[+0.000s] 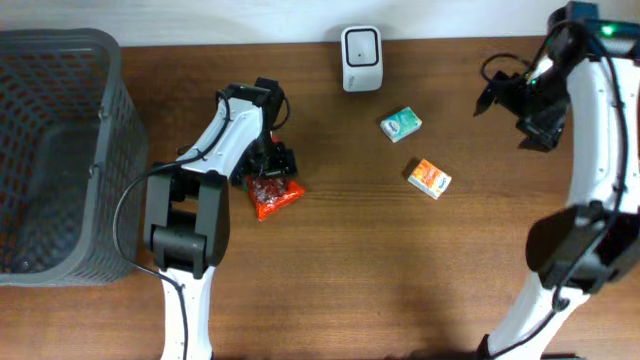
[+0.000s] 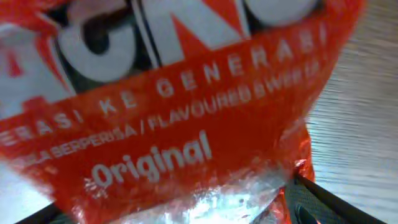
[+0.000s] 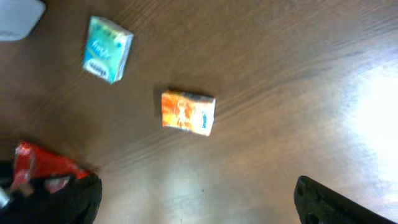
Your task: Scan the item barcode
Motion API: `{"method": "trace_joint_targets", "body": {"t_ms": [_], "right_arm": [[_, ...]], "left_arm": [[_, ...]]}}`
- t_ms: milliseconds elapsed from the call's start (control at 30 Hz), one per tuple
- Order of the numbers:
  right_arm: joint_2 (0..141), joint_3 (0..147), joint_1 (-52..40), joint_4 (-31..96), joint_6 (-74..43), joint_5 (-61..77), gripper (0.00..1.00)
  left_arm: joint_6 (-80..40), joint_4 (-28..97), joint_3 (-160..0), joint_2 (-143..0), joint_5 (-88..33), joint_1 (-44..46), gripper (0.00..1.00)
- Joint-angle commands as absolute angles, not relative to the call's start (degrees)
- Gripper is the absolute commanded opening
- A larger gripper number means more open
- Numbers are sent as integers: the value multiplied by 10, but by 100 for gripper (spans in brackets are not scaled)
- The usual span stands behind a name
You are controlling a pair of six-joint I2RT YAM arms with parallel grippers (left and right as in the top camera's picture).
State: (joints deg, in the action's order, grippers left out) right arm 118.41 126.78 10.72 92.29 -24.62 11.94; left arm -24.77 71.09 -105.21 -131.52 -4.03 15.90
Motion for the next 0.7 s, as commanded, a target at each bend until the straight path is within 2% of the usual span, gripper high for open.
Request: {"method": "trace_joint_targets", "body": {"t_ms": [0, 133, 233, 333, 467, 600, 667], "right_arm": [[1140, 1267, 105, 942, -224, 114, 99], [1136, 1267, 96, 957, -213, 117, 99], [1136, 1267, 67, 959, -212, 116, 99], [1136, 1267, 29, 957, -193, 116, 99], [1137, 1266, -21, 938, -163, 109, 99], [1152, 1255, -80, 901, -117, 109, 99], [1159, 1225, -111, 874, -69, 109, 95]], "left_arm": [[-127, 681, -1050, -1350, -177, 188, 84], [-43, 668, -1053, -1350, -288, 240, 88], [-40, 685, -1110, -1350, -283, 270, 92], [-45, 785, -1254, -1350, -222, 260, 93], [-159, 879, -1399, -1350, -66, 225, 95], [-261, 894, -1398, -1350, 11, 173, 93], [-263, 894, -1394, -1351, 11, 155, 93]]}}
